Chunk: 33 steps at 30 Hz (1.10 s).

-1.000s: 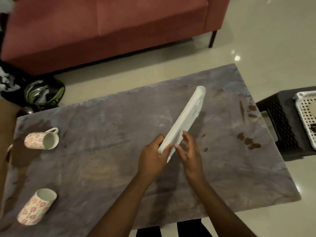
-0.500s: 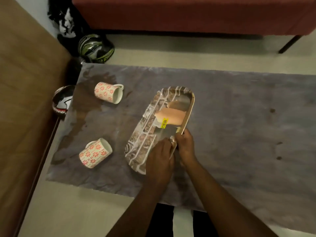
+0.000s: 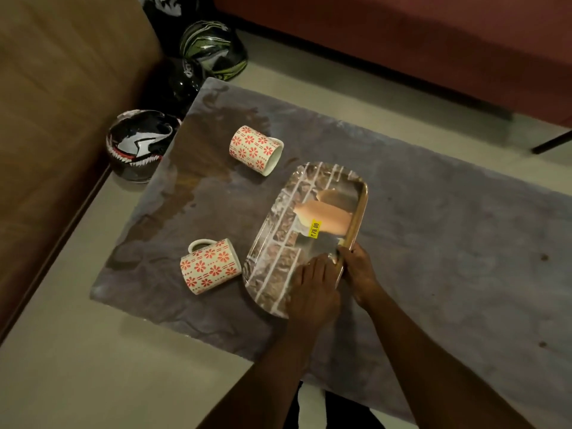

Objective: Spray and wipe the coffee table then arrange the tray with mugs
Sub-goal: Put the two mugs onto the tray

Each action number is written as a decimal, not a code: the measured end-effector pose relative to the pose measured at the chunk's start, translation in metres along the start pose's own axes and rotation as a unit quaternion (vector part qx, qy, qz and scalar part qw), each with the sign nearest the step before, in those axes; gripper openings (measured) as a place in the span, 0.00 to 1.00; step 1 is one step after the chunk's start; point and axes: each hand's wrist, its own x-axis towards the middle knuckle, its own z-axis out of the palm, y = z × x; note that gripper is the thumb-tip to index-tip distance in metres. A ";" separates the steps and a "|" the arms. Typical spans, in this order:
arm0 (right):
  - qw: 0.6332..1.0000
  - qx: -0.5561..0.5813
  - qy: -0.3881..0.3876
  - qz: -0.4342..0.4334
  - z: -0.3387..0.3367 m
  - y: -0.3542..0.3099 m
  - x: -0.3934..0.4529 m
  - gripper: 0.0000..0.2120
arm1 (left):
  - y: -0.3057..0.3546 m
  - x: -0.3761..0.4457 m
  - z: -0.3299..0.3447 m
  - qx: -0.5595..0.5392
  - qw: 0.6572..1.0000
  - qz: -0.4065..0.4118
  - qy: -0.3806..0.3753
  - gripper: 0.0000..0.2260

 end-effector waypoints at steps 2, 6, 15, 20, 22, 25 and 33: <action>0.999 -0.043 0.021 -0.011 -0.001 0.001 0.005 0.06 | 0.003 0.005 0.004 -0.010 1.000 -0.010 -0.006 0.23; 0.980 -0.181 0.059 -0.056 -0.012 0.008 0.020 0.05 | 0.014 0.017 0.012 -0.045 0.998 -0.036 -0.013 0.21; 0.912 -0.390 0.094 -0.082 -0.024 0.018 0.039 0.11 | -0.005 0.011 0.022 -0.080 0.995 -0.034 -0.052 0.25; 0.902 -0.362 0.150 -0.182 0.004 -0.020 0.004 0.21 | -0.029 0.034 -0.033 -0.191 0.979 -0.067 -0.039 0.15; 0.898 -0.351 0.084 -0.250 0.026 -0.029 -0.009 0.21 | -0.049 0.043 -0.067 -0.192 0.977 -0.089 -0.015 0.12; 0.891 -0.354 -0.053 -0.279 0.071 -0.039 -0.020 0.22 | -0.086 0.041 -0.115 -0.133 0.983 -0.129 -0.003 0.14; 0.821 -0.418 -0.300 -0.248 0.166 0.006 -0.028 0.33 | -0.187 -0.033 -0.148 -0.129 0.950 -0.284 -0.033 0.36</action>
